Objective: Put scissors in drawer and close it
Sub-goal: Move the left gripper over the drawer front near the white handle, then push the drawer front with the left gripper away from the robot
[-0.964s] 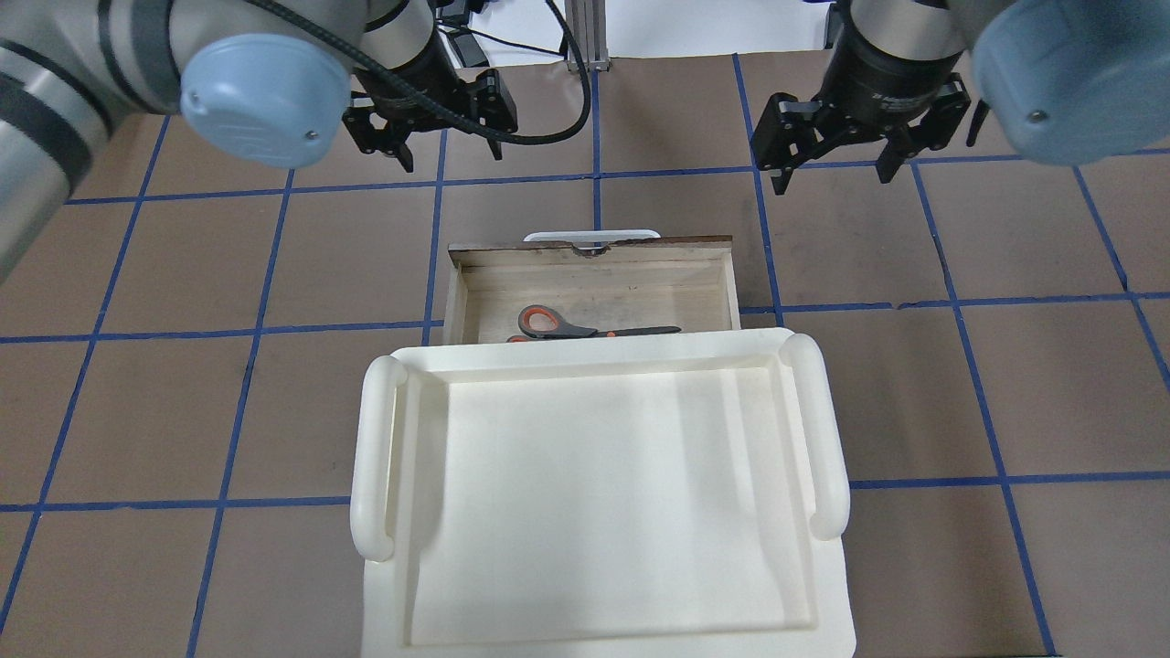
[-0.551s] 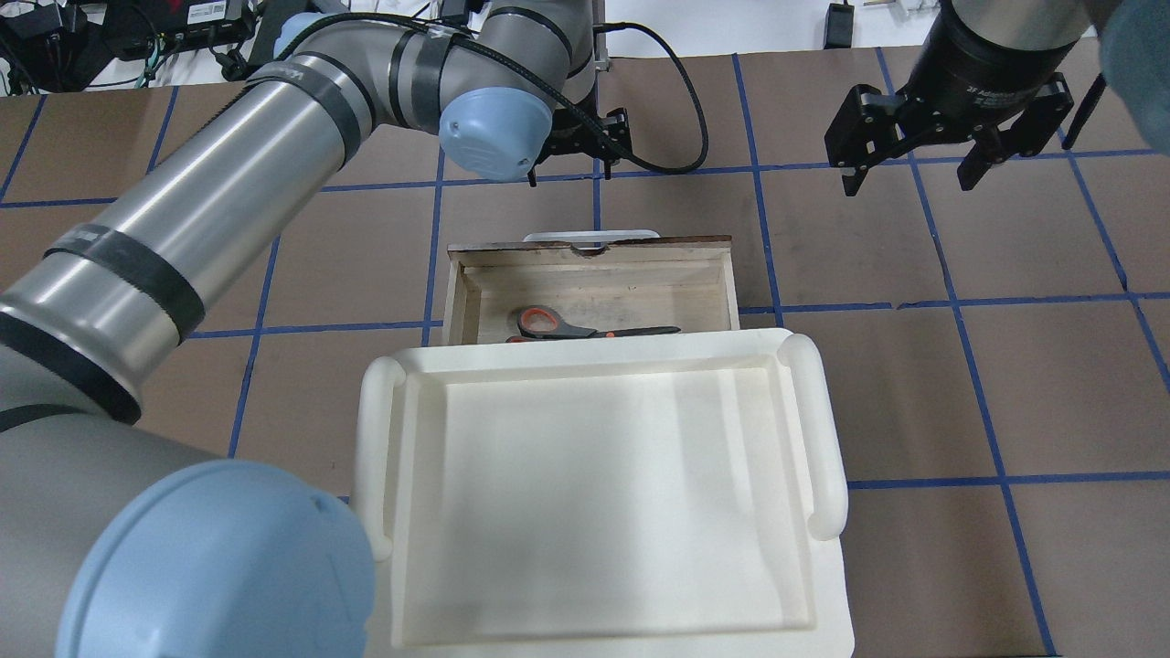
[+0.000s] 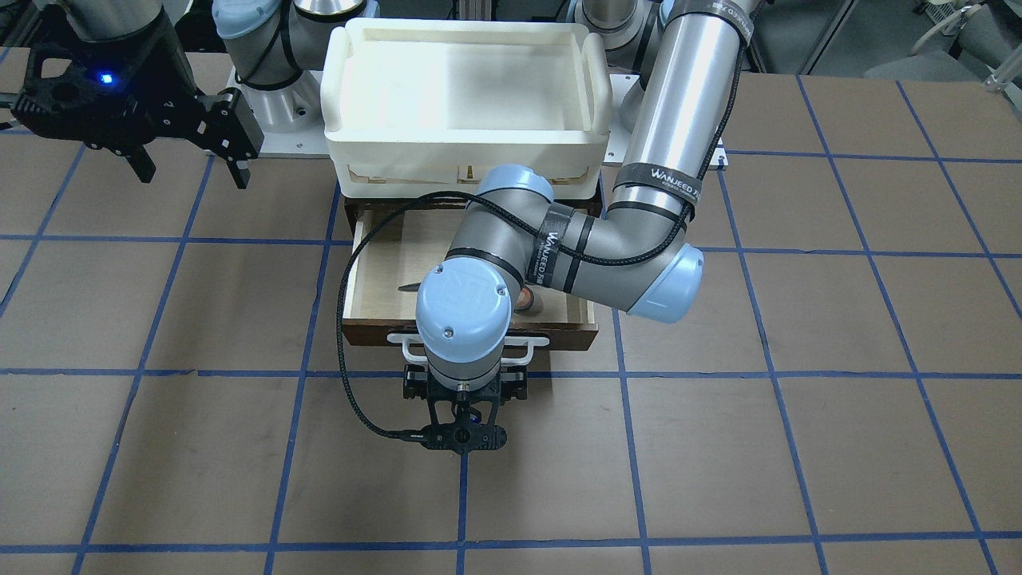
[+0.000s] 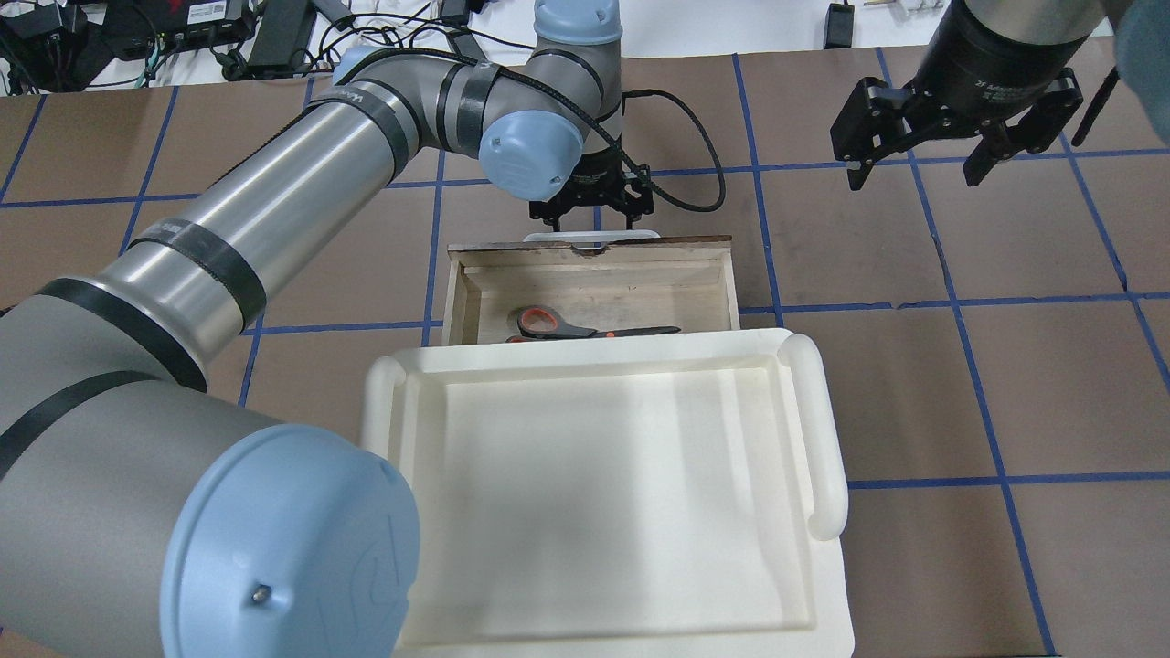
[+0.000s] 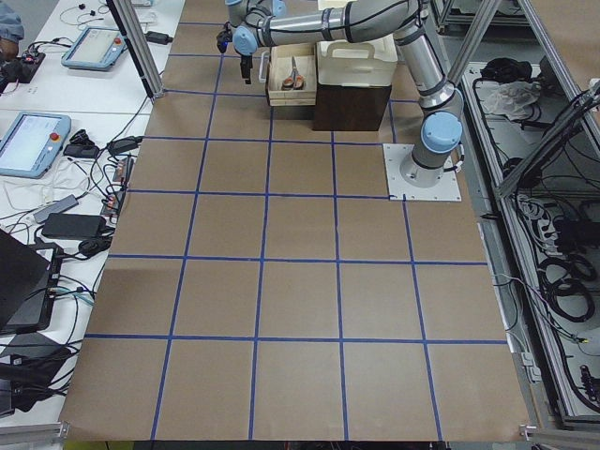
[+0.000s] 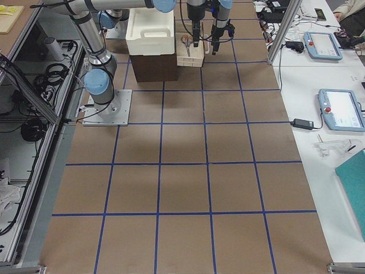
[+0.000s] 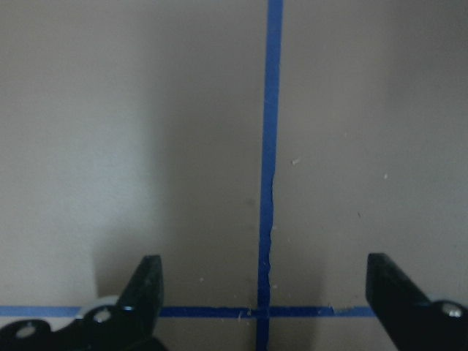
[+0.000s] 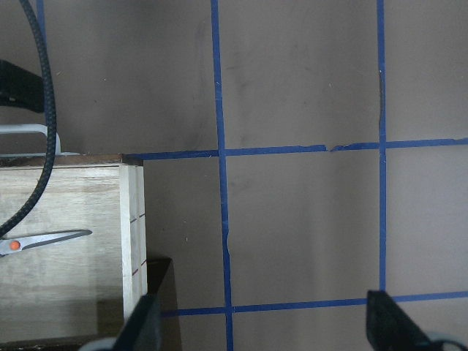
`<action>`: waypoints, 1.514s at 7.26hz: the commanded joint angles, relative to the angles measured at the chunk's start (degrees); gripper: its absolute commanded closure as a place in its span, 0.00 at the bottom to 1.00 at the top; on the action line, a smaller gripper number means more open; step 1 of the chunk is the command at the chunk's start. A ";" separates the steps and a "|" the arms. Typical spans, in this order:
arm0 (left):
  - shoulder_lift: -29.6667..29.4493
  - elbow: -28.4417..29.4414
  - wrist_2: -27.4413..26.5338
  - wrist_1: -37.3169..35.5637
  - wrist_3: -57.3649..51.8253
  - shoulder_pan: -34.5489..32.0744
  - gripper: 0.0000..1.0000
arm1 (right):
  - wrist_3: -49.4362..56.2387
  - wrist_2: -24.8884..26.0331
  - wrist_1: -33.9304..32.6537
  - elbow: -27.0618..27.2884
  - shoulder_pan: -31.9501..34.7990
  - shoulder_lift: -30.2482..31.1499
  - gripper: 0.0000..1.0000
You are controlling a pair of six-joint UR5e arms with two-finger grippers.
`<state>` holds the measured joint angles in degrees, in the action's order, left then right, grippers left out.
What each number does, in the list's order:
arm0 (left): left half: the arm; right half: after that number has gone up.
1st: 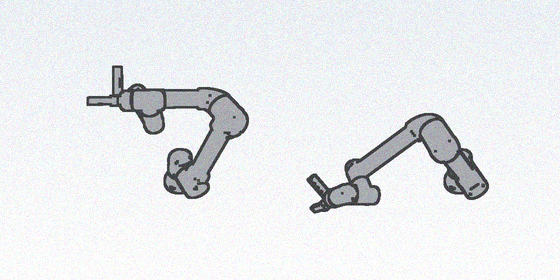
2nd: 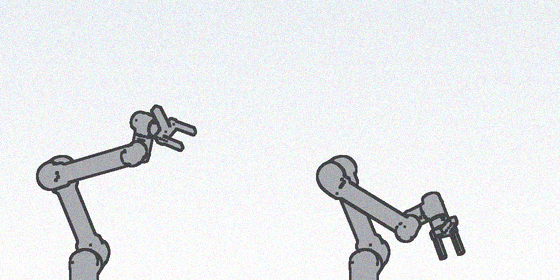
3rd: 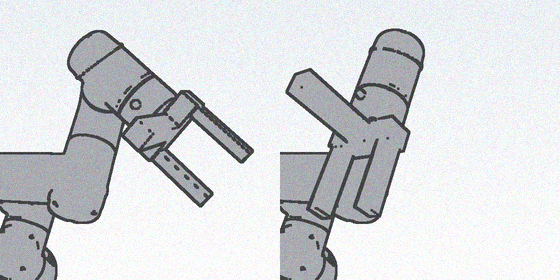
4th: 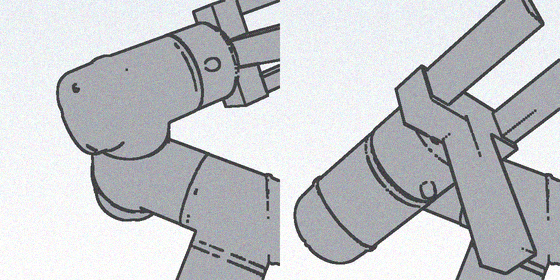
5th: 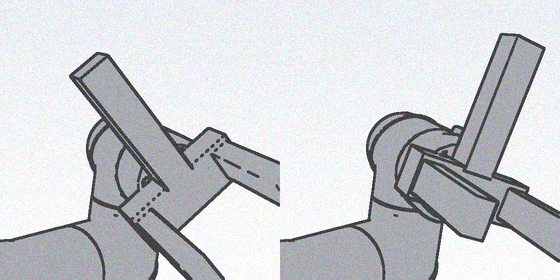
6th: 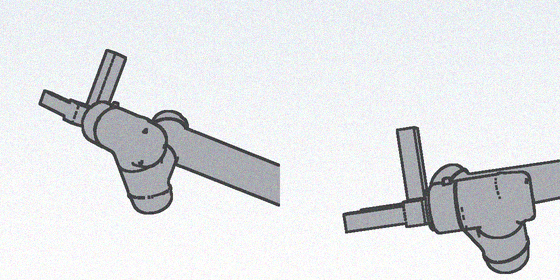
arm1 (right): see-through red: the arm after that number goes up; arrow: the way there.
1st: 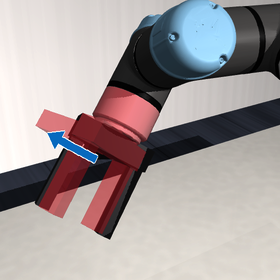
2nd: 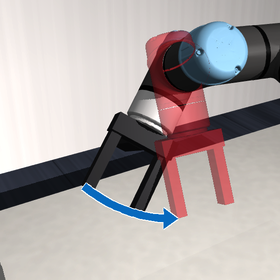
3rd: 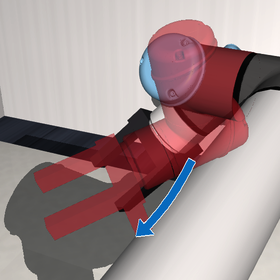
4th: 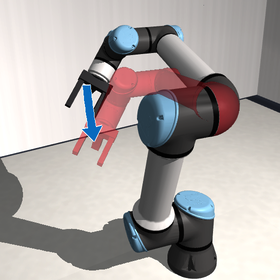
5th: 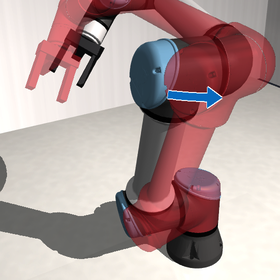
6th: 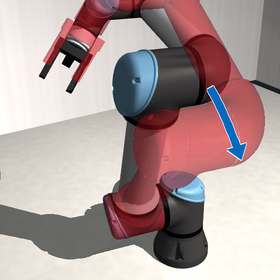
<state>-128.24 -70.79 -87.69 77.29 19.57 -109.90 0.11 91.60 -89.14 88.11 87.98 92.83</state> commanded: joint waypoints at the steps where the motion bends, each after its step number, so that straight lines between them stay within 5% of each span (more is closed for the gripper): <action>1: 1.41 0.04 1.03 6.89 -0.58 -0.14 0.01 | -0.02 -0.19 -0.42 -0.14 0.00 -0.19 0.00; 6: 8.43 -7.84 1.20 9.02 -1.20 -1.10 0.04 | -3.10 0.95 -0.86 0.66 -0.09 -0.54 0.00; 8: 10.98 -12.59 1.29 9.11 -2.08 -2.07 0.05 | -2.32 1.66 4.65 0.57 -0.08 0.07 0.00; 11: 13.54 -14.81 6.48 14.43 -2.08 -2.25 0.00 | -3.10 1.48 6.26 -0.48 0.44 2.36 0.00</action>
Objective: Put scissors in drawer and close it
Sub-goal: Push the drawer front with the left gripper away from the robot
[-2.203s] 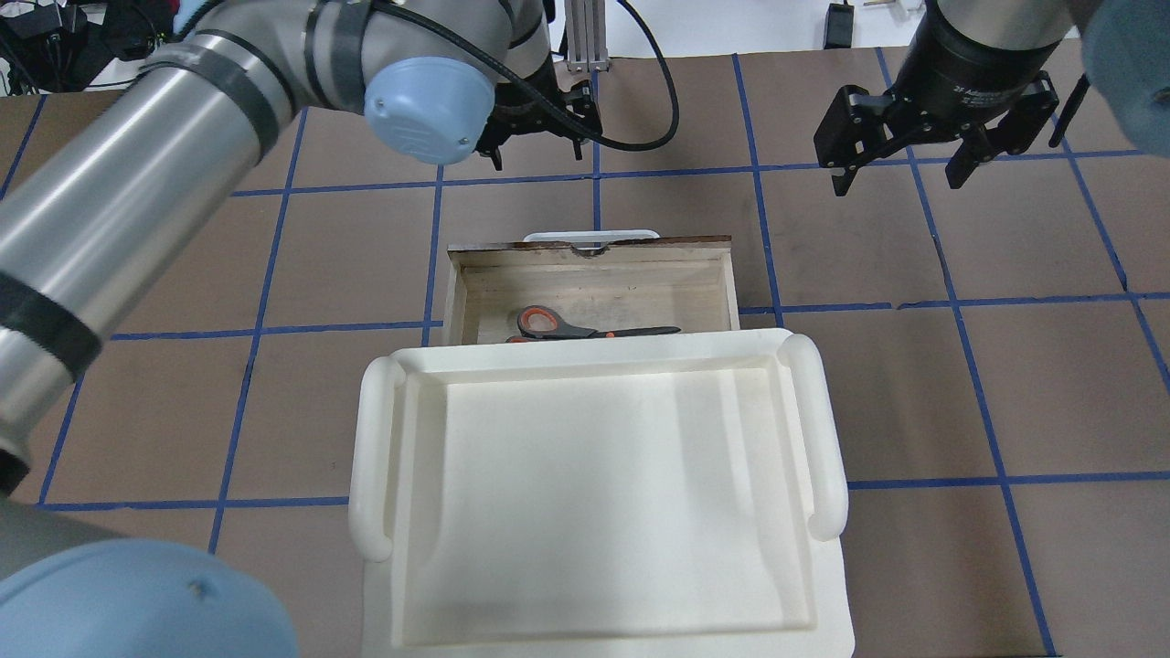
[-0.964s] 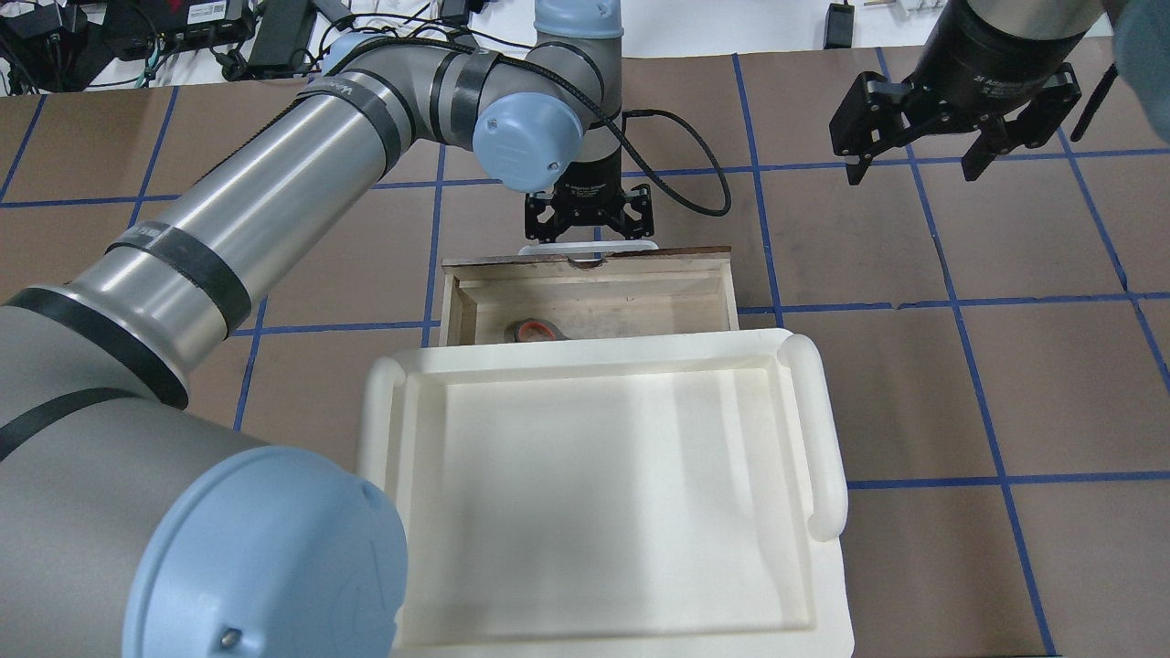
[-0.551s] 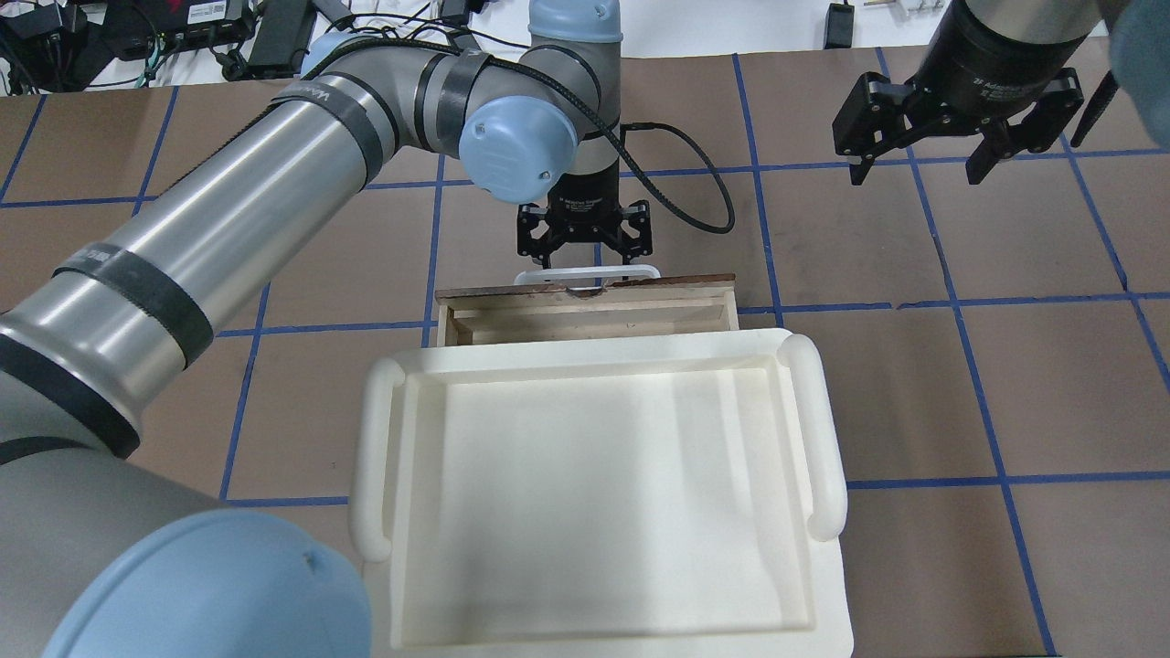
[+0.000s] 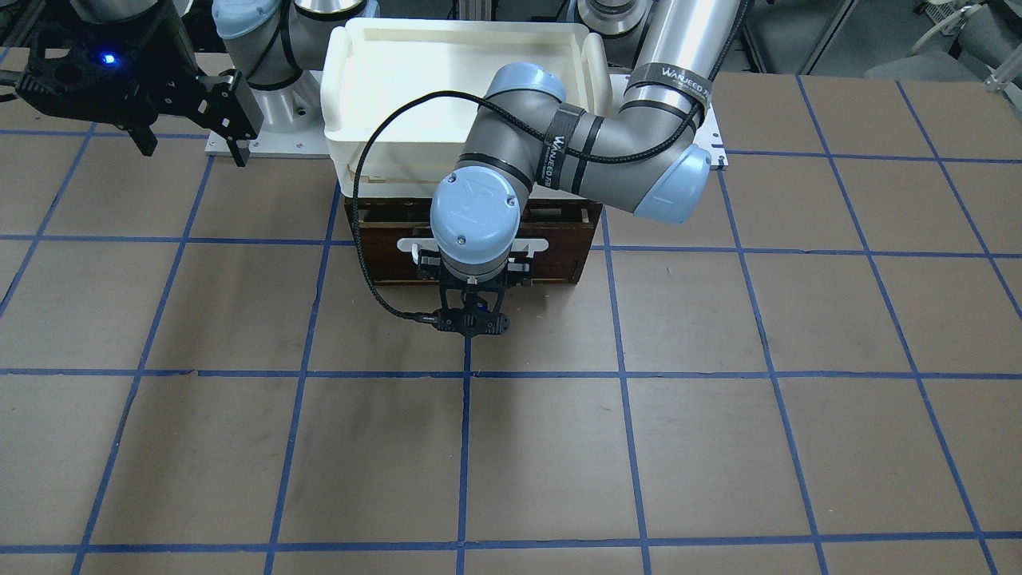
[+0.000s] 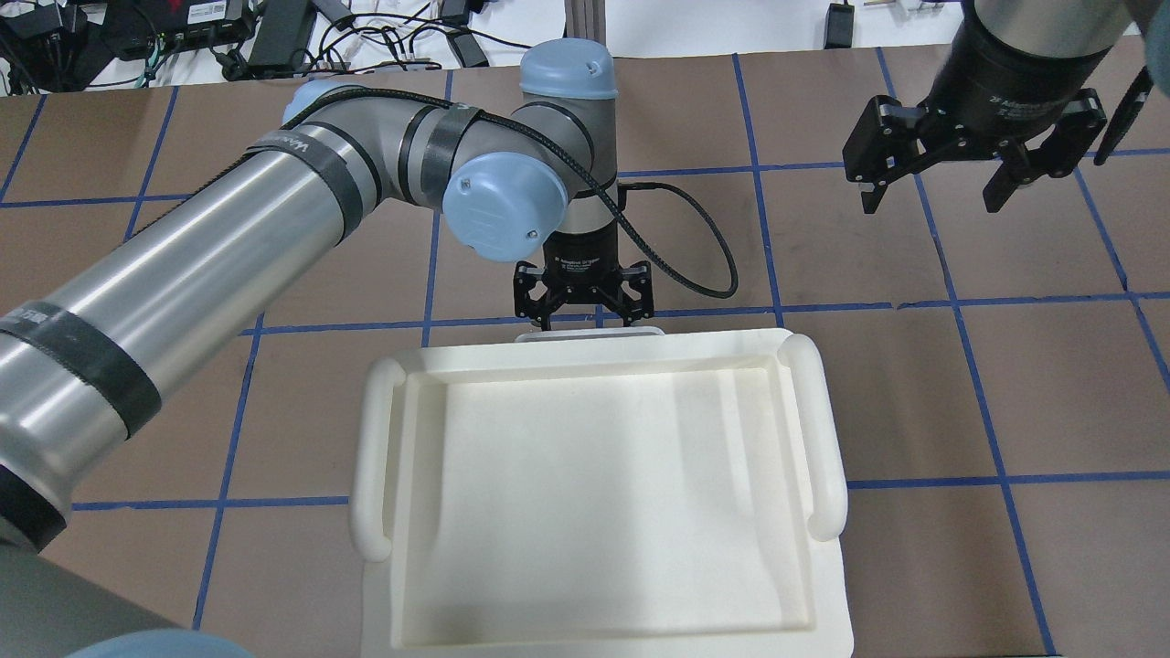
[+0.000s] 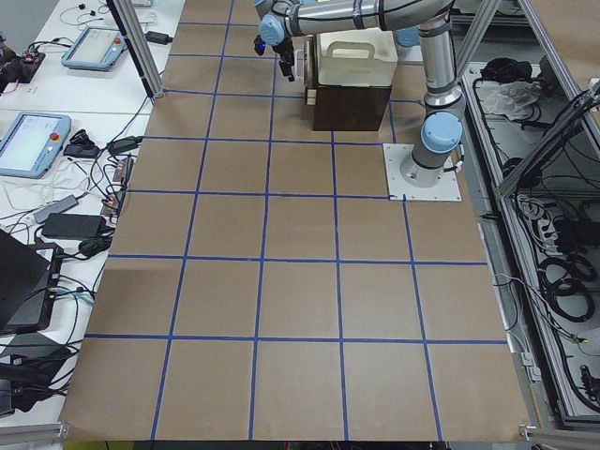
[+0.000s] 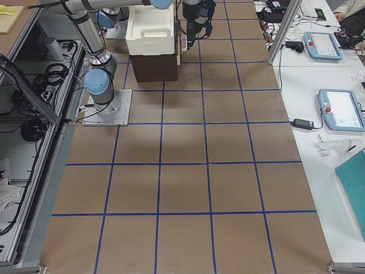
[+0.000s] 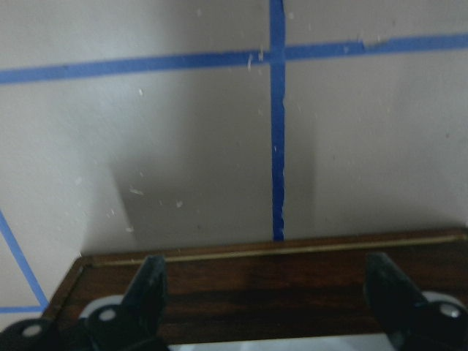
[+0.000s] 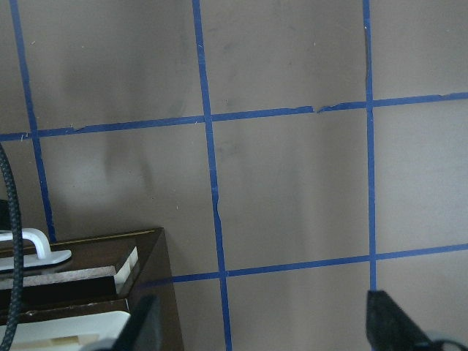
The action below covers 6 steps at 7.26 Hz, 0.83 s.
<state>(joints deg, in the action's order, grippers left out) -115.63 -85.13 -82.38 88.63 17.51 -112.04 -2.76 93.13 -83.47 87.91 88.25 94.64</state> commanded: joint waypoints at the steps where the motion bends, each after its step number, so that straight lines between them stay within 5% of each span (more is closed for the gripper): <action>1: 1.02 -0.56 1.87 4.61 -0.02 -0.11 0.00 | 0.73 -0.40 0.50 -0.20 0.17 0.54 0.00; 2: 0.76 -0.56 1.79 5.58 -0.11 -0.11 0.00 | 0.82 -3.98 0.41 -0.20 0.08 0.28 0.00; 6: 2.16 2.76 -1.64 -2.40 -4.12 2.95 0.00 | 0.91 -3.13 0.76 0.33 0.17 0.10 0.00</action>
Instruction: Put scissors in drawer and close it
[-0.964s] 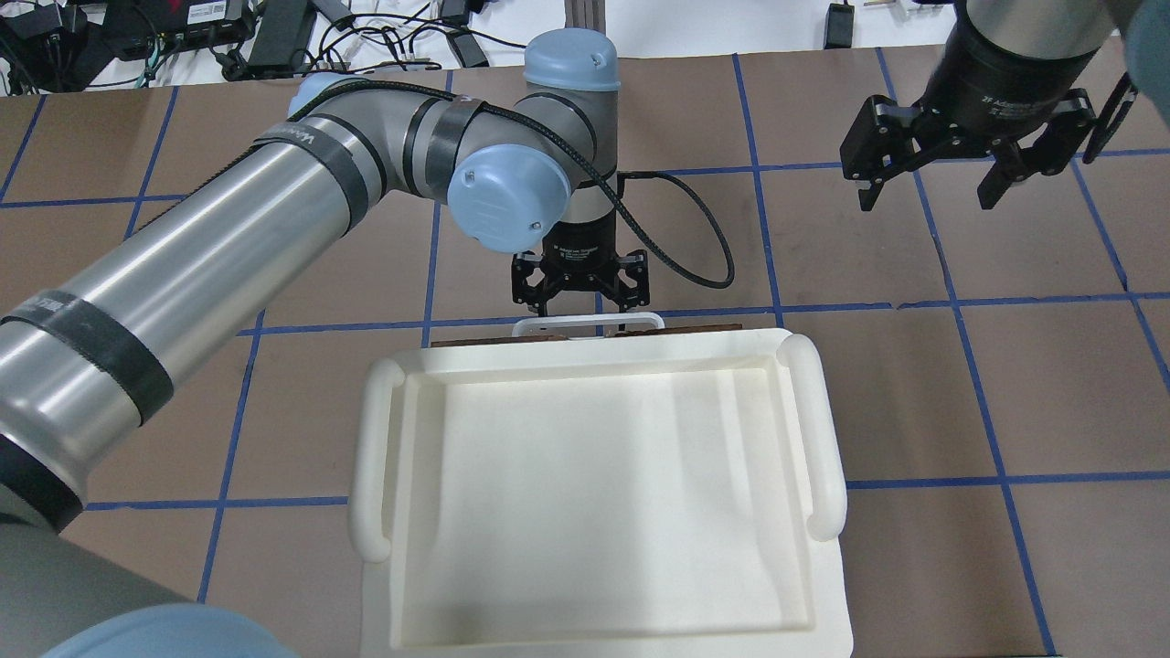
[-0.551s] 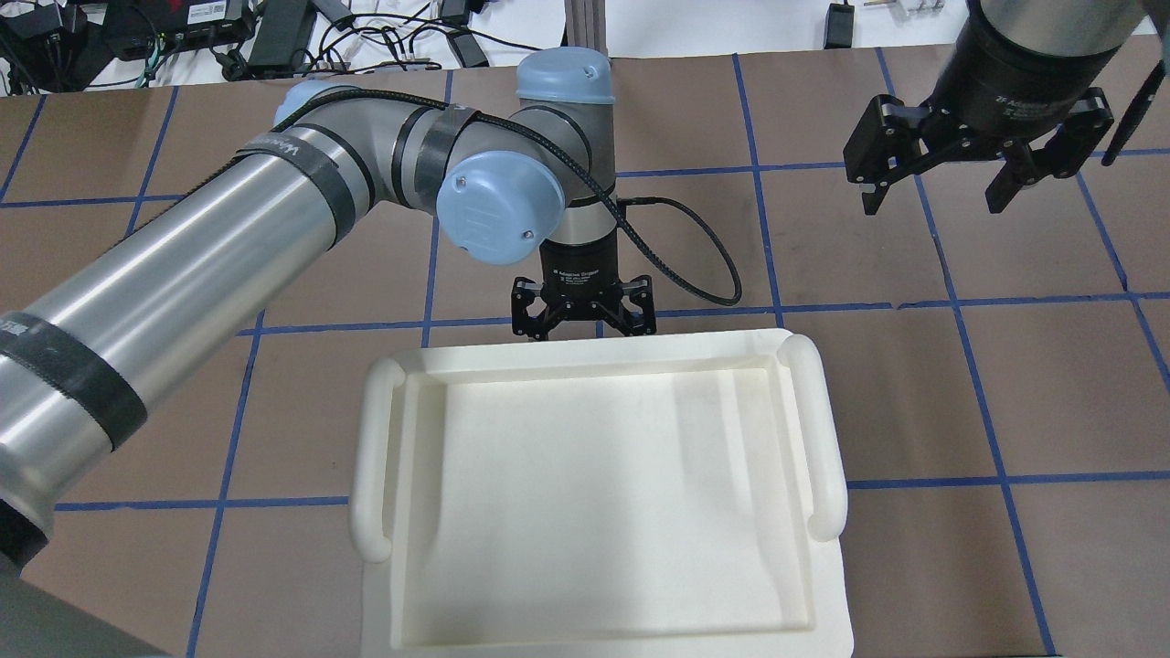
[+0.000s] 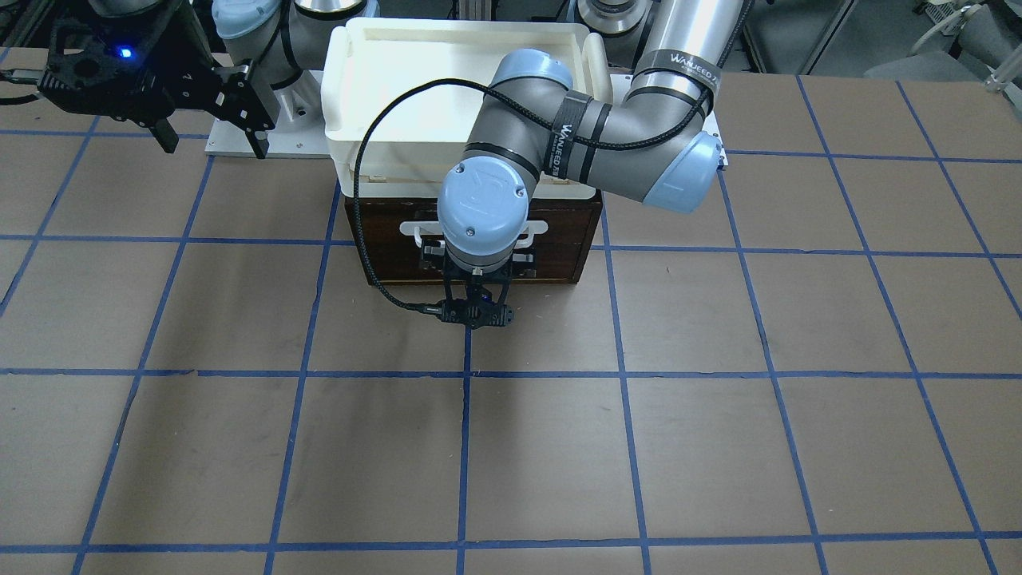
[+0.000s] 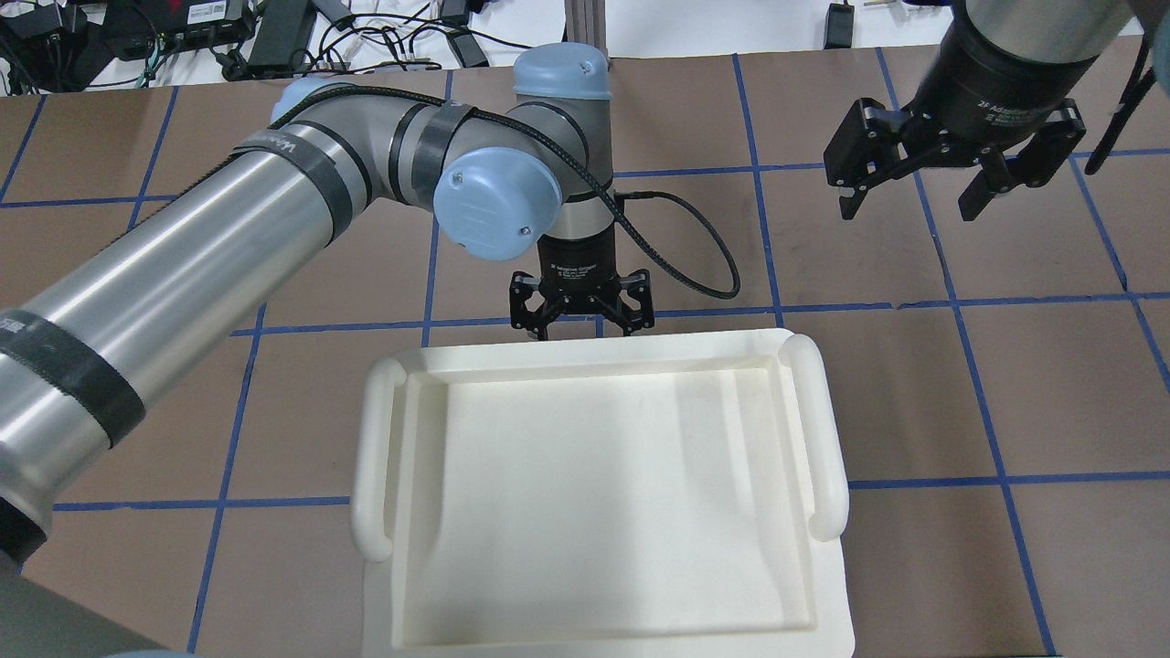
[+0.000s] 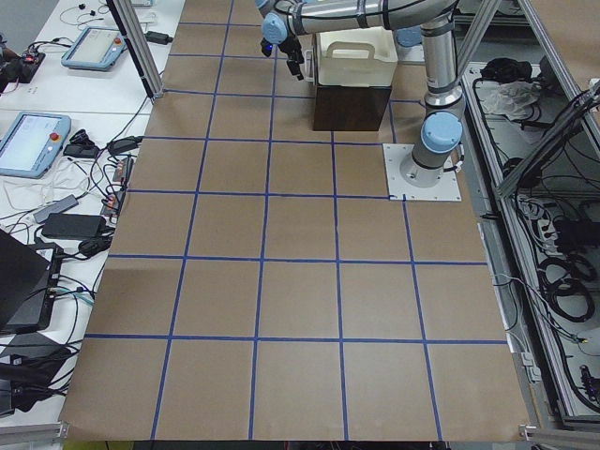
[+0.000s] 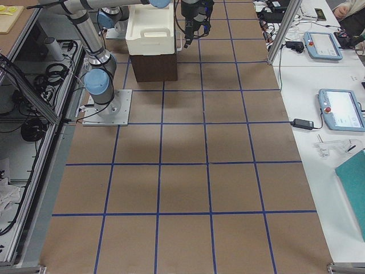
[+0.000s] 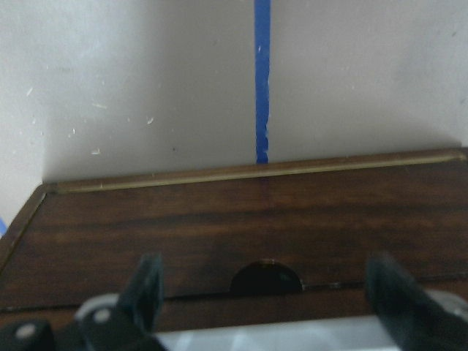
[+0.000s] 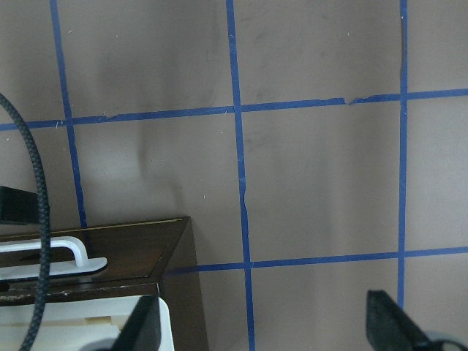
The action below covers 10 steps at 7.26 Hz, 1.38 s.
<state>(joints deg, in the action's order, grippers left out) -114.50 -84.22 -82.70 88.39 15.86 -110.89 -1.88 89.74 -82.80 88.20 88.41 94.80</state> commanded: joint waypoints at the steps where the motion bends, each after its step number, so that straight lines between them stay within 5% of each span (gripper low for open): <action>1: 2.86 4.92 -3.49 -0.25 -3.81 3.91 0.00 | 0.03 0.26 0.18 0.13 0.00 -0.05 0.00; 5: 14.02 5.75 -5.27 2.14 -7.51 9.72 0.00 | 0.30 0.26 0.01 0.13 0.00 0.03 0.00; 10: 15.45 2.49 -5.10 1.70 -8.56 13.86 0.00 | -0.05 -0.96 -1.49 0.13 0.00 -2.15 0.00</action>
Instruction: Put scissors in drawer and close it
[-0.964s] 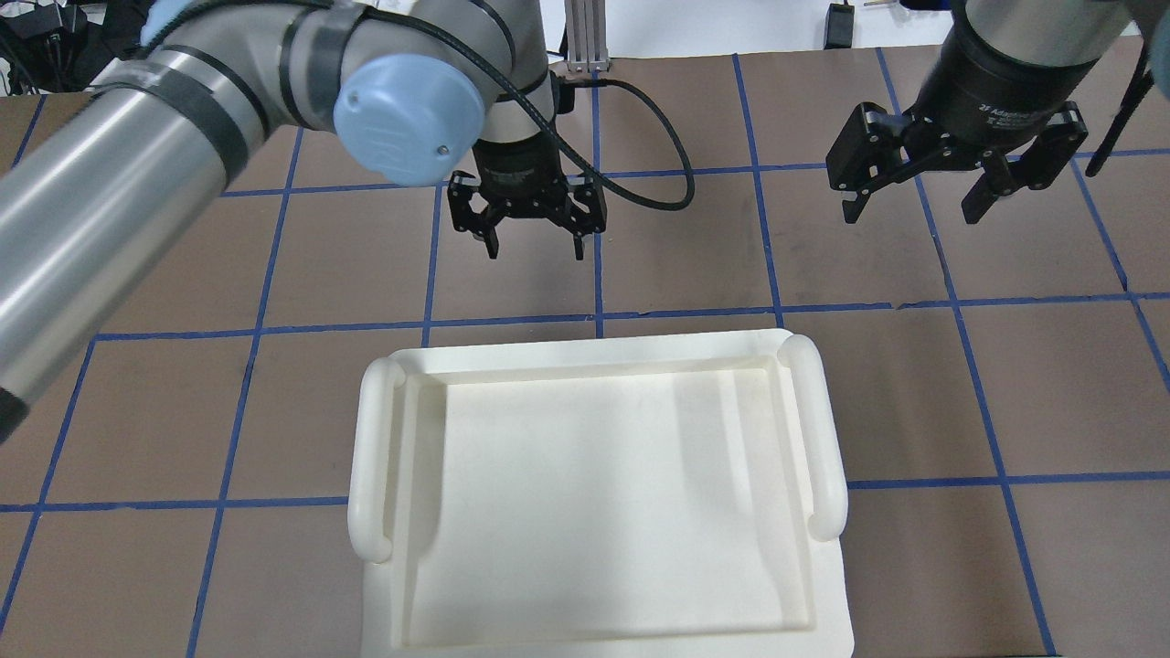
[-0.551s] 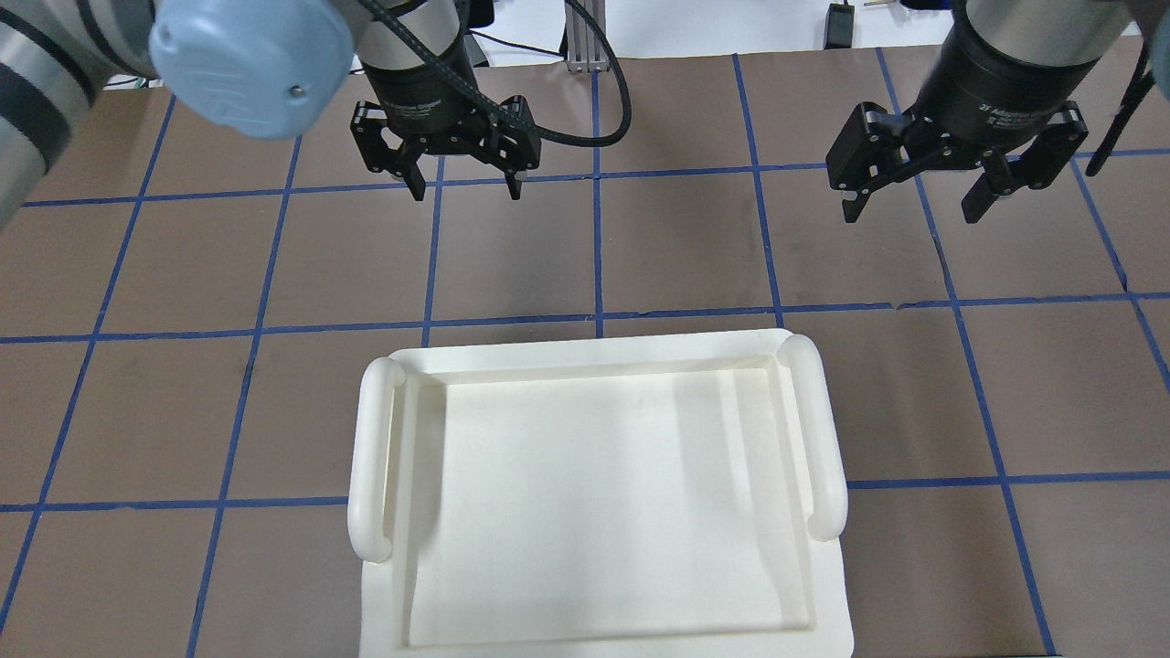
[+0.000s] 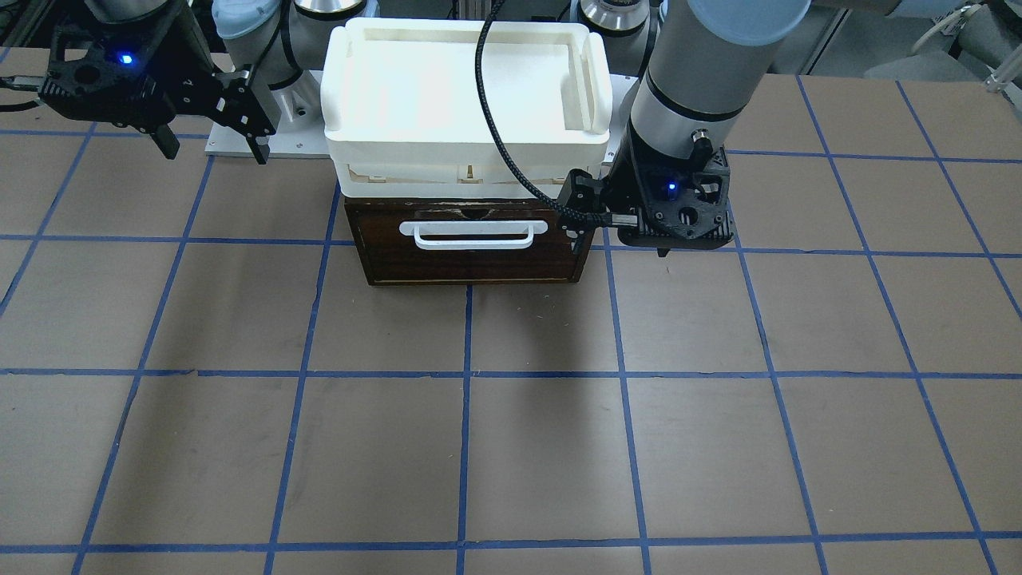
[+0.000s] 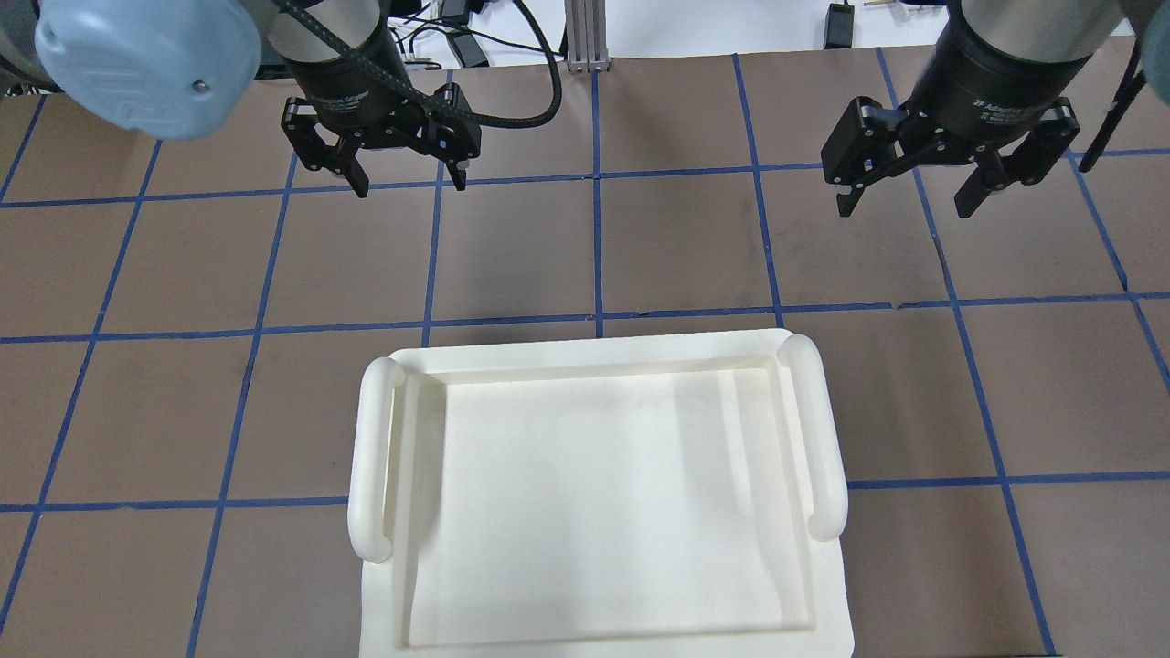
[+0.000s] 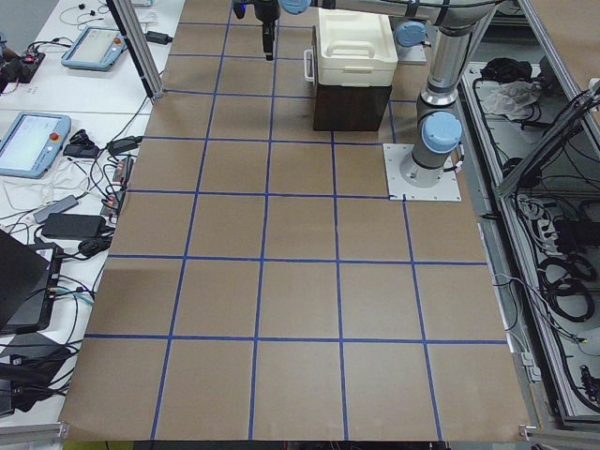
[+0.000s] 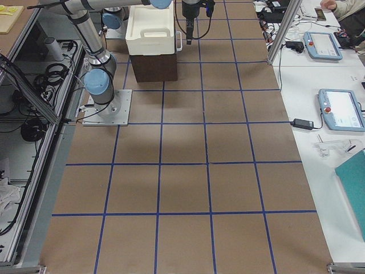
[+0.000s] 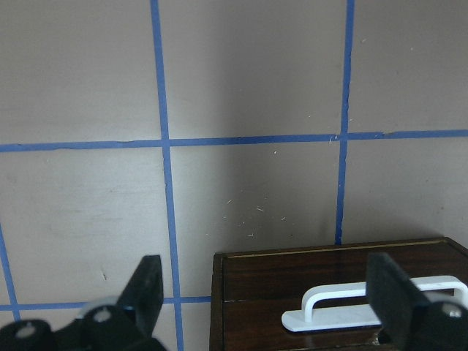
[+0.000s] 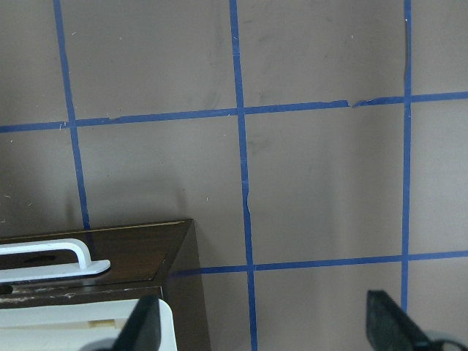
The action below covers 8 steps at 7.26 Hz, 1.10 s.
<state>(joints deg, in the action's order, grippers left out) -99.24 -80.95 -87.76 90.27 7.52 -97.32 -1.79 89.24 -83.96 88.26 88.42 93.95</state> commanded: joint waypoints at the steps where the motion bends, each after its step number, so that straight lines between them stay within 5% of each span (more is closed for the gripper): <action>1: 0.19 -1.14 -0.05 -0.18 -0.23 0.29 0.00 | -0.67 -0.20 -0.50 -0.02 0.00 -1.93 0.00; 8: 4.58 -1.93 -0.49 4.13 -4.89 3.71 0.00 | -0.94 0.50 -0.50 0.07 0.00 -1.76 0.00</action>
<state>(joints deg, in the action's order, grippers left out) -94.97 -82.78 -88.55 94.10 2.78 -94.01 -2.69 89.31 -84.40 88.28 88.42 92.16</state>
